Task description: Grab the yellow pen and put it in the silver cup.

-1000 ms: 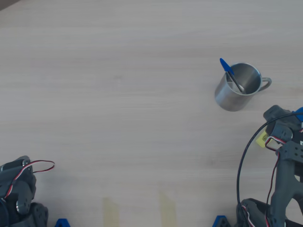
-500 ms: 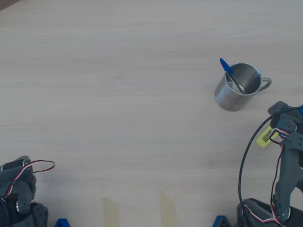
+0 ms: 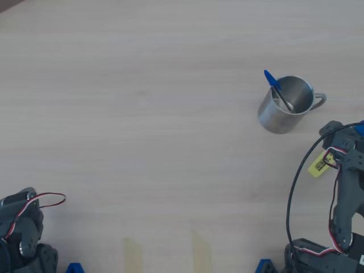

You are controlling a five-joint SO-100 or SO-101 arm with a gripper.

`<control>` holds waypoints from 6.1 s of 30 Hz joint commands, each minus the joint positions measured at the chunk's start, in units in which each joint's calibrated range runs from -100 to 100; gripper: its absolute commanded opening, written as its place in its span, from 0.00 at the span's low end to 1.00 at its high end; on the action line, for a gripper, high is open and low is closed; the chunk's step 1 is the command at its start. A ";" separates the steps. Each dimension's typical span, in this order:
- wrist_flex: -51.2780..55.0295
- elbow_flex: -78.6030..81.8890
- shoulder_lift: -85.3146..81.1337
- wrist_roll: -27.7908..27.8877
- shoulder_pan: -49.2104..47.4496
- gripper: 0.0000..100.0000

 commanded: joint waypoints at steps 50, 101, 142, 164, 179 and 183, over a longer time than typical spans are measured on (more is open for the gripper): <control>-0.56 -2.89 12.70 3.68 3.72 0.29; 0.13 -2.25 13.03 3.78 3.98 0.17; -1.07 -1.80 12.62 3.73 5.03 0.08; -2.45 0.83 5.39 3.83 4.25 0.08; -2.53 1.38 4.14 3.83 4.25 0.08; -2.53 1.20 4.14 3.83 4.16 0.08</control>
